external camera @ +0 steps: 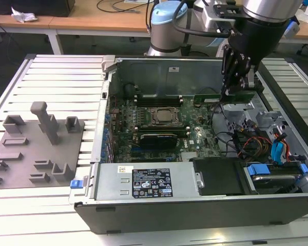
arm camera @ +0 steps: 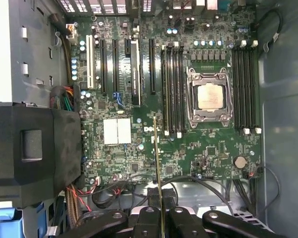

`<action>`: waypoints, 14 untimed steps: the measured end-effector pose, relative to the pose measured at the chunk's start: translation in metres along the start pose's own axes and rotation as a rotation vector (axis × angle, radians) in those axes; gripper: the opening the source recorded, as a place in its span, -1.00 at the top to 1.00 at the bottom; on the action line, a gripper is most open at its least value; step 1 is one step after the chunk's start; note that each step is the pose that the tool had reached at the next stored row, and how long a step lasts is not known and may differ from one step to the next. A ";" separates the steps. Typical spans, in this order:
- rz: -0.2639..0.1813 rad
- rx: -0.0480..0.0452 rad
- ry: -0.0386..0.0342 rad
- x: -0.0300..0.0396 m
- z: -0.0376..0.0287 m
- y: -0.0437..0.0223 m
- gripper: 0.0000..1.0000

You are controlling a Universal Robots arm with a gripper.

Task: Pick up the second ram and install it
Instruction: 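Pick up the second ram and move it above second insertion slot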

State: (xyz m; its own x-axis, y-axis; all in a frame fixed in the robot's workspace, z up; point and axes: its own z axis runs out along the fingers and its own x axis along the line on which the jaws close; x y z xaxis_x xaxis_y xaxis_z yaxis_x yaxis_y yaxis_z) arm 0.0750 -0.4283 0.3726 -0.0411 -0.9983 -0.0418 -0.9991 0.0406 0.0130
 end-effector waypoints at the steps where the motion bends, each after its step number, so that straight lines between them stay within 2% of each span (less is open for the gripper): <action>1: 0.000 0.0000 0.0000 0.0000 0.0010 0.0000 0.73; 5: 0.000 0.0001 -0.0001 -0.0031 0.0043 0.0011 0.73; 7: 0.000 0.0001 0.0000 -0.0059 0.0065 0.0106 0.73; 9: 0.000 0.0000 0.0000 -0.0074 0.0079 0.0174 0.73; 11: 0.000 0.0001 -0.0001 -0.0101 0.0111 0.0301 0.73; 14: 0.000 0.0000 -0.0001 -0.0119 0.0143 0.0417 0.73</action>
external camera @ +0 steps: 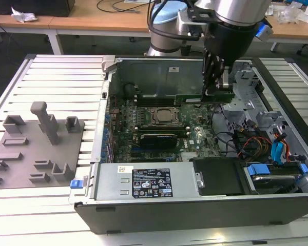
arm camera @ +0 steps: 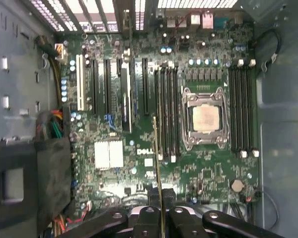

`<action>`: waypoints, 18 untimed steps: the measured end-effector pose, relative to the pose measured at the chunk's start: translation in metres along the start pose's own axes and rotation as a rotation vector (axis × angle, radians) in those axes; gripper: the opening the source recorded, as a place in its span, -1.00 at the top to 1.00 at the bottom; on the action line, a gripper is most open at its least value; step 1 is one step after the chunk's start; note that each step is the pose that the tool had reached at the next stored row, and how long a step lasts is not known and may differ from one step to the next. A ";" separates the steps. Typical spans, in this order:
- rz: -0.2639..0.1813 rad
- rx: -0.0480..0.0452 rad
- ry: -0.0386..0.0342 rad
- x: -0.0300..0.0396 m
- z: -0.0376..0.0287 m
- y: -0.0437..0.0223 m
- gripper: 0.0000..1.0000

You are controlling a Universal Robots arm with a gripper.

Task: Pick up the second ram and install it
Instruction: 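Pick up the second ram and move it above second insertion slot, then insert the second ram into the second slot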

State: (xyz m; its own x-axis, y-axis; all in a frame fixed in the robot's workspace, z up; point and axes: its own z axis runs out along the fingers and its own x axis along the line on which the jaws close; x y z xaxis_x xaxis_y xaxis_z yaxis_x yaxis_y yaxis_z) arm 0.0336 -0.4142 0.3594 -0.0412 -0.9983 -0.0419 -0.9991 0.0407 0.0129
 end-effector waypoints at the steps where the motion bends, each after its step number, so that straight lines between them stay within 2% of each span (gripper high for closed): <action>1: 0.000 0.0001 -0.0002 -0.0001 0.0012 0.0039 0.73; 5: 0.000 0.0000 0.0001 -0.0002 0.0049 0.0123 0.73; 17: 0.000 0.0000 0.0000 -0.0001 0.0054 0.0141 0.73; 18: 0.000 0.0000 0.0000 0.0000 0.0074 0.0150 0.73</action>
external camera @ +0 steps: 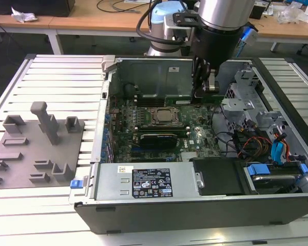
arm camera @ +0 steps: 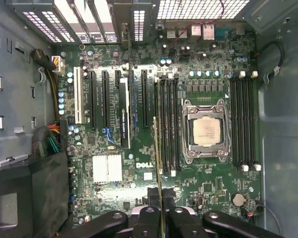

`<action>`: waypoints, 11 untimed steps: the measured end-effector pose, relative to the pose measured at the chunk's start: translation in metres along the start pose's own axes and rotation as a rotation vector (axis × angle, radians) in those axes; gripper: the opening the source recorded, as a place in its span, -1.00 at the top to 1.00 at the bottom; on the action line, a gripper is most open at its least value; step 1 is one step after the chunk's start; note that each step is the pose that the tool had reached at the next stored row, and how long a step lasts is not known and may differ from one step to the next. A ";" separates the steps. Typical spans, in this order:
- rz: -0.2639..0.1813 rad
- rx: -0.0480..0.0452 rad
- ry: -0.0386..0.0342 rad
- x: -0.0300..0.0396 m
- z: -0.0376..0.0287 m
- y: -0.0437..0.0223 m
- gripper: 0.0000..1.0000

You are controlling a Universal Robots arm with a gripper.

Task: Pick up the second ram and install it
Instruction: 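Insert the second ram into the second slot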

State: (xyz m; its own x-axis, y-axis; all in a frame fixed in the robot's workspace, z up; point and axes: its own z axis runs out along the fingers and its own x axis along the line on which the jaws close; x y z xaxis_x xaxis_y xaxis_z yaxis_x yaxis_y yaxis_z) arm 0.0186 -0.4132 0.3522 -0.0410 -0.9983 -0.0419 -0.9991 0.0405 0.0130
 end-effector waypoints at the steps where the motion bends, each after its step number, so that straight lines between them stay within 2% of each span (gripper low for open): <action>1: 0.000 0.0000 0.0001 0.0001 0.0013 0.0001 0.73; 11: 0.000 0.0000 0.0000 0.0007 0.0164 0.0001 0.73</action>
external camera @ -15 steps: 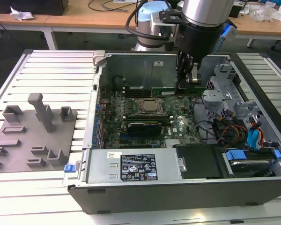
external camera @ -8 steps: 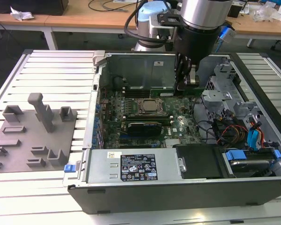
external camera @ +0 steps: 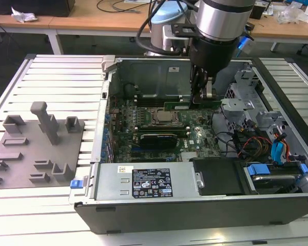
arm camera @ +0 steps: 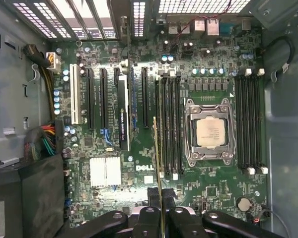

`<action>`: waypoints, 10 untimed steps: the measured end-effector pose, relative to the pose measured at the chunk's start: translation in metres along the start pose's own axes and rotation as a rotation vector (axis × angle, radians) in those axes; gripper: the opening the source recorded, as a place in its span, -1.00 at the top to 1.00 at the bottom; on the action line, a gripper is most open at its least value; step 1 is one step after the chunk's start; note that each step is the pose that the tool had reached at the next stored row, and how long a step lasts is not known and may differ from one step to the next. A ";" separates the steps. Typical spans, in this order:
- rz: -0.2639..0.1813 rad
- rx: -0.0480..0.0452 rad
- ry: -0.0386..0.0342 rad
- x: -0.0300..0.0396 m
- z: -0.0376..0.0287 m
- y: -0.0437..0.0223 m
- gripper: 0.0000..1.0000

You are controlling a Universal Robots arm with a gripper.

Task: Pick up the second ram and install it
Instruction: 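Insert the second ram into the second slot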

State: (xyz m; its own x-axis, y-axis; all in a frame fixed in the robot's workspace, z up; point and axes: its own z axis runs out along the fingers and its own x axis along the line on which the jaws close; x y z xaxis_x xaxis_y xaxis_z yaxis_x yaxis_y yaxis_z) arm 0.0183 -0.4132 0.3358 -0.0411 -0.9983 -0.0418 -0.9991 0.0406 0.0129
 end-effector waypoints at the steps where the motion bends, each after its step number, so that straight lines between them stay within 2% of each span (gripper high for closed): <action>1: 0.000 0.0000 0.0000 0.0001 0.0008 0.0000 0.73; 10: 0.000 0.0000 -0.0001 0.0003 0.0080 -0.0001 0.73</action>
State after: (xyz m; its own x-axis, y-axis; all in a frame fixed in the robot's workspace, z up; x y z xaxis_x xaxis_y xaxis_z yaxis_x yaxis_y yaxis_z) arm 0.0183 -0.4132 0.3278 -0.0411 -0.9983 -0.0419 -0.9991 0.0406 0.0130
